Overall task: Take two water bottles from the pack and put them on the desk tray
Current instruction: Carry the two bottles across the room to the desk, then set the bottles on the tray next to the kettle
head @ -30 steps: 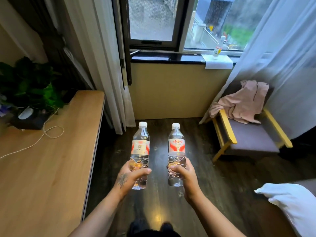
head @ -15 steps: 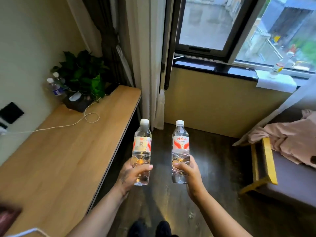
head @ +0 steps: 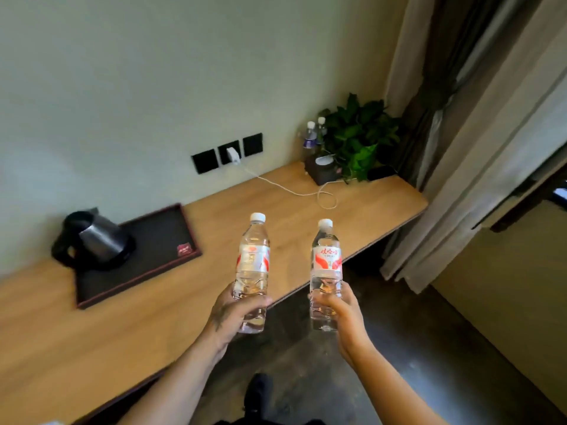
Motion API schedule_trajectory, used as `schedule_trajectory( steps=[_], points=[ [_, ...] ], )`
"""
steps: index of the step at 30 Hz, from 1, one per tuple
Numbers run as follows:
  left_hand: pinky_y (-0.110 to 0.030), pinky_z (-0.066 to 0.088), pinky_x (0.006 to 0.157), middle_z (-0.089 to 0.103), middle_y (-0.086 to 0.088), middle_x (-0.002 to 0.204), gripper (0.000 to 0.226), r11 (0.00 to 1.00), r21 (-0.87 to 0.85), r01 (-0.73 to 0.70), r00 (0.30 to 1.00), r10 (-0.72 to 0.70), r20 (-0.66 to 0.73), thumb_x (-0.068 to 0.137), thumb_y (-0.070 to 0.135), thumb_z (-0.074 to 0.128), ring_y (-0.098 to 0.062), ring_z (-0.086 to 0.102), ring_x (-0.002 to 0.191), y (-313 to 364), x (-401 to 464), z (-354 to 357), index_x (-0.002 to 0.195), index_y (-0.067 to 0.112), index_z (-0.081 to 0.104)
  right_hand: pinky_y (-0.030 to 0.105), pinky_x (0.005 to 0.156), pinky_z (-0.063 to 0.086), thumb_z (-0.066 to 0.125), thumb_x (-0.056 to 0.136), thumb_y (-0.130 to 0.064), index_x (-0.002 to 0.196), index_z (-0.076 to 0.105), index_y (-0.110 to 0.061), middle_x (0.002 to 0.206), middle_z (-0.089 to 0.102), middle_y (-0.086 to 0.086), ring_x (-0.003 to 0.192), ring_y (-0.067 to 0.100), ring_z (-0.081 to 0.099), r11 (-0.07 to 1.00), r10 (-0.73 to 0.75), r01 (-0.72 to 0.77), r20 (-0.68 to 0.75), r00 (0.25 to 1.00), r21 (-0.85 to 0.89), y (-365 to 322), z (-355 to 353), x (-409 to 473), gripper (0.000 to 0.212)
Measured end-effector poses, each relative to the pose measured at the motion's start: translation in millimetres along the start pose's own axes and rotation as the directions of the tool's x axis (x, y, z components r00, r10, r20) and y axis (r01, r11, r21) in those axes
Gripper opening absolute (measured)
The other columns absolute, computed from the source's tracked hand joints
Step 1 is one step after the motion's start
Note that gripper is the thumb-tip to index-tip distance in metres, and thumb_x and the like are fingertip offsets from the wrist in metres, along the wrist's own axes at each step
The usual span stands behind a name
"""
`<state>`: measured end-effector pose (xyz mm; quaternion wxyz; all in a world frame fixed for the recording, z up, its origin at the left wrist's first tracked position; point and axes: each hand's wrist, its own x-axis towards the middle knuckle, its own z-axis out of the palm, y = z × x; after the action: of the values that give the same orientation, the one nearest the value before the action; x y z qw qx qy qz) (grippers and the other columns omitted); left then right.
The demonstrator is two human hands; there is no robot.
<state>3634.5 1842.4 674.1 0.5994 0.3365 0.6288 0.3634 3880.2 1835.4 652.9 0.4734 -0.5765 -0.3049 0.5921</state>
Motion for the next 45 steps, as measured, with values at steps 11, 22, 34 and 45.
schedule_trajectory(
  steps=[11, 22, 34, 45],
  points=[
    [-0.025, 0.06, 0.056, 0.084, -0.002, 0.082, 0.07, 0.992, -0.119, -0.044, 0.952, 0.005, -0.307, 0.048, 0.044, 0.094, -0.016, 0.081, 0.07, -12, -25, -118, 0.112, 0.02, 0.076, 0.048, 0.093, 0.056, 0.075, 0.087, 0.0, 0.122, 0.067, -0.018, 0.113, 0.078, 0.014, 0.106, 0.035, 0.073, 0.99, 0.066, -0.02, 0.333, 0.941, -0.139, 8, 145, 31, 0.039],
    [-0.021, 0.059, 0.055, 0.087, 0.0, 0.093, 0.068, 0.99, -0.131, -0.043, 0.939, -0.005, -0.343, 0.048, 0.051, 0.095, -0.014, 0.083, 0.077, 16, 37, -197, 0.11, 0.027, 0.077, 0.038, 0.083, 0.058, 0.087, 0.056, -0.037, 0.131, 0.068, -0.017, 0.117, 0.08, 0.013, 0.11, 0.034, 0.075, 0.985, 0.101, -0.036, 0.401, 0.91, -0.168, 3, 250, 84, 0.08],
    [-0.023, 0.06, 0.056, 0.086, -0.002, 0.091, 0.07, 0.978, -0.209, -0.006, 0.929, -0.072, -0.363, 0.049, 0.05, 0.094, -0.016, 0.083, 0.076, 30, 79, -228, 0.112, 0.025, 0.076, 0.037, 0.081, 0.061, 0.081, 0.068, -0.021, 0.121, 0.072, -0.018, 0.112, 0.079, 0.016, 0.108, 0.038, 0.074, 0.974, 0.139, -0.043, 0.438, 0.888, -0.223, 4, 300, 127, 0.053],
    [-0.023, 0.061, 0.057, 0.086, 0.0, 0.092, 0.075, 0.957, -0.29, -0.021, 0.905, -0.105, -0.412, 0.049, 0.045, 0.096, -0.018, 0.083, 0.077, 56, 121, -212, 0.118, 0.027, 0.073, 0.03, 0.075, 0.058, 0.082, 0.061, -0.025, 0.123, 0.072, -0.018, 0.114, 0.08, 0.015, 0.103, 0.029, 0.076, 0.952, 0.209, -0.046, 0.532, 0.821, -0.303, -12, 311, 199, 0.063]
  ],
)
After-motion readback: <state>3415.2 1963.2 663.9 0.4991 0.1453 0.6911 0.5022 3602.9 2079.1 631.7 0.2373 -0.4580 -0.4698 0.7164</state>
